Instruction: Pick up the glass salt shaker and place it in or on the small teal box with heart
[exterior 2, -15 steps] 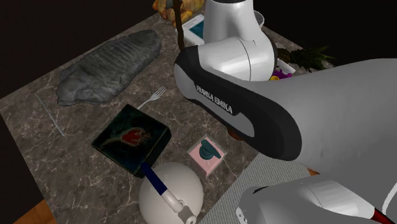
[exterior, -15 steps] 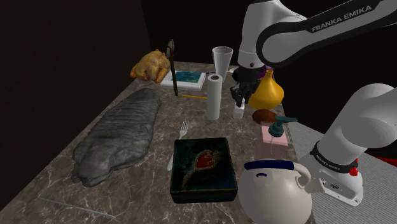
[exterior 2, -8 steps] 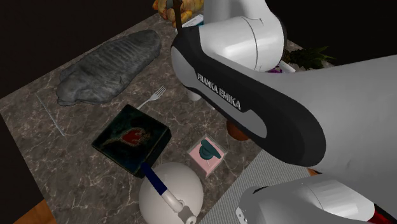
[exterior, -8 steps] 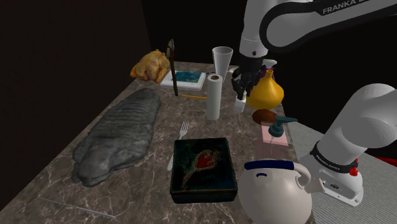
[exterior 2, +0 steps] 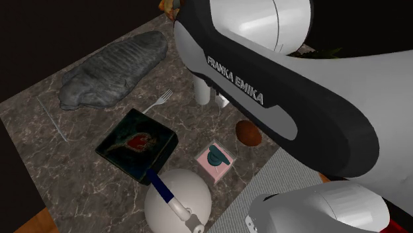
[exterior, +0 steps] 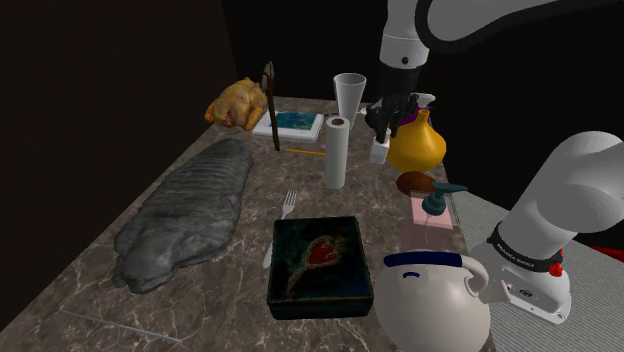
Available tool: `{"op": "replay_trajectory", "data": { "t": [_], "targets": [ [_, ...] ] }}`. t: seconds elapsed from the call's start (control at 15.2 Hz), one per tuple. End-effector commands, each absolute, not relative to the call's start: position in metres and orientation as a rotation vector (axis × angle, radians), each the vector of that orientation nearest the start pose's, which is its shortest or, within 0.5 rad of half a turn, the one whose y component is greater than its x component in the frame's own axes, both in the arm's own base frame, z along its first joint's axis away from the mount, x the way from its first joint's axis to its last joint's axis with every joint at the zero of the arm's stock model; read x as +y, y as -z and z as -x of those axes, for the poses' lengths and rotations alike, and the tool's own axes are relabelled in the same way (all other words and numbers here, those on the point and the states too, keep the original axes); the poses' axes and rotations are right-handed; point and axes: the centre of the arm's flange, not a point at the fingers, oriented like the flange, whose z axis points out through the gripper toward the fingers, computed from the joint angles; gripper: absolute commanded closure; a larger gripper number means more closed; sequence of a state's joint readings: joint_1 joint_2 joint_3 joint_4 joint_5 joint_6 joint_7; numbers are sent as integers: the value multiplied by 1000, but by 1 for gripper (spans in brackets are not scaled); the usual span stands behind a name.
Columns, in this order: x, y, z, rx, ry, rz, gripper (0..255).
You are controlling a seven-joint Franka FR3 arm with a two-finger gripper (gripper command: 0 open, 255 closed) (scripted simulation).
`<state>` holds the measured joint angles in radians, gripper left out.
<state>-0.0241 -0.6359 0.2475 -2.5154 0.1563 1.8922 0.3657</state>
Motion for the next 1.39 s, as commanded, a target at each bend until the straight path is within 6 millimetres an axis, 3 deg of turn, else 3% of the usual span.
{"op": "replay_trajectory", "data": {
  "t": [0.0,0.59,1.32],
  "targets": [
    [97,-496,-350,374,1,3117,255],
    [97,-540,-350,374,1,3117,255],
    [238,-561,-323,374,1,3117,255]
  ]
}}
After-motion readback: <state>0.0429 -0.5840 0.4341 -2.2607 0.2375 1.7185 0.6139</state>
